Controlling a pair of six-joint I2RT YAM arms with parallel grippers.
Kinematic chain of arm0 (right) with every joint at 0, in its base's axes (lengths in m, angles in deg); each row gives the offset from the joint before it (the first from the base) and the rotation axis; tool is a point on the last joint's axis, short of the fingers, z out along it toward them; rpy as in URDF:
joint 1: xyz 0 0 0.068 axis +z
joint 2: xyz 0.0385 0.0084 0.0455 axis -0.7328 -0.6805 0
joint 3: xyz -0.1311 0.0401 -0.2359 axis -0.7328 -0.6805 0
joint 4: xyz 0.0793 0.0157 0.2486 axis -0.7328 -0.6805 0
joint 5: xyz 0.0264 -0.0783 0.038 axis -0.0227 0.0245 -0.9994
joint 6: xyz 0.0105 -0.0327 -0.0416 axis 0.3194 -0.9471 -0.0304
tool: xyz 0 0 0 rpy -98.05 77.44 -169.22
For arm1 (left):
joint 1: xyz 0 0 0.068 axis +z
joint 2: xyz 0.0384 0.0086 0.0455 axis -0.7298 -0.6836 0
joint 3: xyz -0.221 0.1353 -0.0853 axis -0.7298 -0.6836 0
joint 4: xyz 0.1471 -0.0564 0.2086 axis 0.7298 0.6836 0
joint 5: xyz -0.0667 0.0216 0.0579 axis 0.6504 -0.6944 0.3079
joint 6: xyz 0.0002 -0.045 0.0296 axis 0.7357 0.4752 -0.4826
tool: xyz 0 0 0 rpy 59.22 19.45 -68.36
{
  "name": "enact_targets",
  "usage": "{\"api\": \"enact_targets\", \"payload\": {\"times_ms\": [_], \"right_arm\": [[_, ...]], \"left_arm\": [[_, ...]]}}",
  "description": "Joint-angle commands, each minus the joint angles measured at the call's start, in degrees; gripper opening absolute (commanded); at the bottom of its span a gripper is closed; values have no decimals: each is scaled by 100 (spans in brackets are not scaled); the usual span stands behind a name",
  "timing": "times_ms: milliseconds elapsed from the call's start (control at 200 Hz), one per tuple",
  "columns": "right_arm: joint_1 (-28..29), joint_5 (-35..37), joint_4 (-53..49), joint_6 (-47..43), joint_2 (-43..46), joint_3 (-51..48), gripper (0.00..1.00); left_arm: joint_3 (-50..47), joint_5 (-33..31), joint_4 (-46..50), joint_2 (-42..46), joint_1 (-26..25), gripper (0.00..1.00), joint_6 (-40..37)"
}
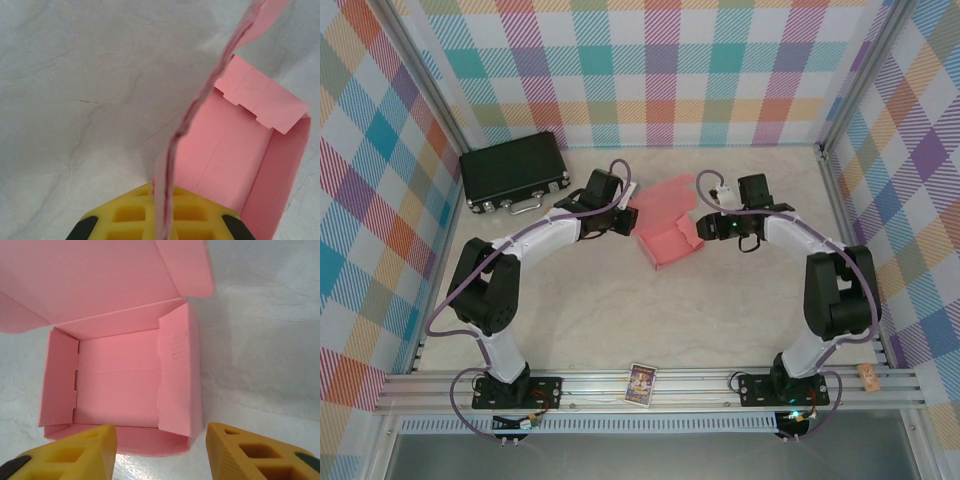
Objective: Fold the paper box
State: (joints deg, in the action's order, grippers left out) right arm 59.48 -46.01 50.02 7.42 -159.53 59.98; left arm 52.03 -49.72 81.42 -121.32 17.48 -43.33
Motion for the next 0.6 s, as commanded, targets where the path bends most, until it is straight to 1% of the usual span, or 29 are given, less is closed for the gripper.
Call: {"api": "enact_targets", "payload": {"times_ms": [0, 75, 335, 400, 425, 595], "right_arm": [[21, -142, -513, -600, -302, 298, 50], [22, 63, -639, -667, -480, 509, 47], [21, 13, -981, -790, -1209, 1192, 45], [21, 7, -1033, -815, -1316, 1257, 44], [22, 12, -1051, -825, -1340, 1271, 44], [25, 104, -1168, -878, -1425, 1264, 42]], "left_arm": [[0, 318, 91, 43, 3, 0, -216], [28, 362, 91, 2, 36, 0, -263], [87, 506, 90, -53, 126, 0, -272], [85, 543, 93, -71, 150, 0, -276], [82, 558, -97, -84, 159, 0, -281], [116, 600, -118, -148, 192, 0, -282]]}}
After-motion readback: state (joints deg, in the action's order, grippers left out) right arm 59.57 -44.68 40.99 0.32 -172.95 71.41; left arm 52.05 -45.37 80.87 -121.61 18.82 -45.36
